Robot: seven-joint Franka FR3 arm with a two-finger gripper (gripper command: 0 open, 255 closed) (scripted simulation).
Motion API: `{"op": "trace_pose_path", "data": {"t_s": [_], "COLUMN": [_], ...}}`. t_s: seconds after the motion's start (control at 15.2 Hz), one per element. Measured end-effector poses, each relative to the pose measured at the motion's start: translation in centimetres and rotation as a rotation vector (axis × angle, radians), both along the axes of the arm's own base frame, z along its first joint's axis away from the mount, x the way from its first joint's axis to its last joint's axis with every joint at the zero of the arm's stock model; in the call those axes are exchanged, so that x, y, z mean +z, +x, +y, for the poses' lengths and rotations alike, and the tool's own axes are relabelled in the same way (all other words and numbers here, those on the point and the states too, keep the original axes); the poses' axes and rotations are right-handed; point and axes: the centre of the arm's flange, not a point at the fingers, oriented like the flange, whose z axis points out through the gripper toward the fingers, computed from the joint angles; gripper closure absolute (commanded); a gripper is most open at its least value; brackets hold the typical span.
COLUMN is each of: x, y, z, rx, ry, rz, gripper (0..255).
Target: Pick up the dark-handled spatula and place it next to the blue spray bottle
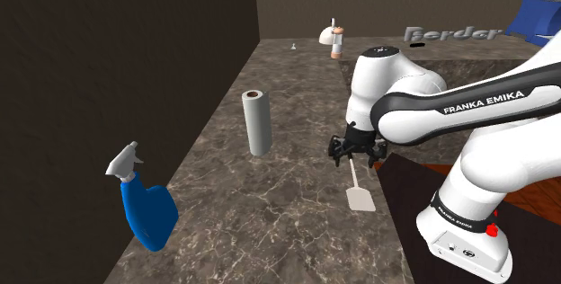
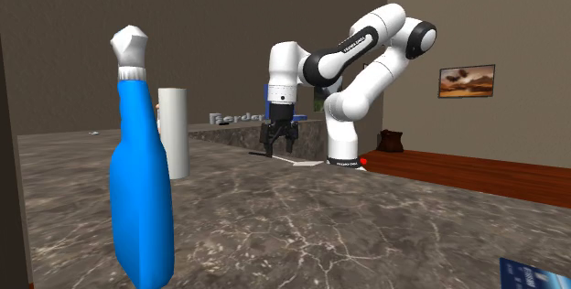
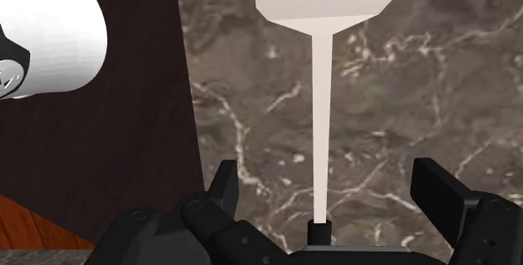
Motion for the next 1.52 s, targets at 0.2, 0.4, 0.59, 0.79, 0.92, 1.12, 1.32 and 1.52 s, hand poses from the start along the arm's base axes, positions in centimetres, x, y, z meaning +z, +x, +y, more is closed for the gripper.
{"op": "trace_pose_path", "data": {"t_s": [0.2, 0.4, 0.59, 0.79, 0.92, 1.12, 1.32, 1.52], "x": [0.0, 0.0, 0.0, 0.0, 0.2, 1.7, 3.0, 4.6], "y": [0.0, 0.0, 0.0, 0.0, 0.1, 0.0, 0.0, 0.0], "z": [0.0, 0.0, 0.0, 0.0, 0.0, 0.0, 0.1, 0.0], "rx": [0.000, 0.000, 0.000, 0.000, 0.000, 0.000, 0.000, 0.000], "ry": [0.000, 0.000, 0.000, 0.000, 0.000, 0.000, 0.000, 0.000], "rz": [0.000, 0.000, 0.000, 0.000, 0.000, -0.001, -0.001, -0.001], "gripper": [255, 255, 255, 255, 255, 255, 255, 255]}}
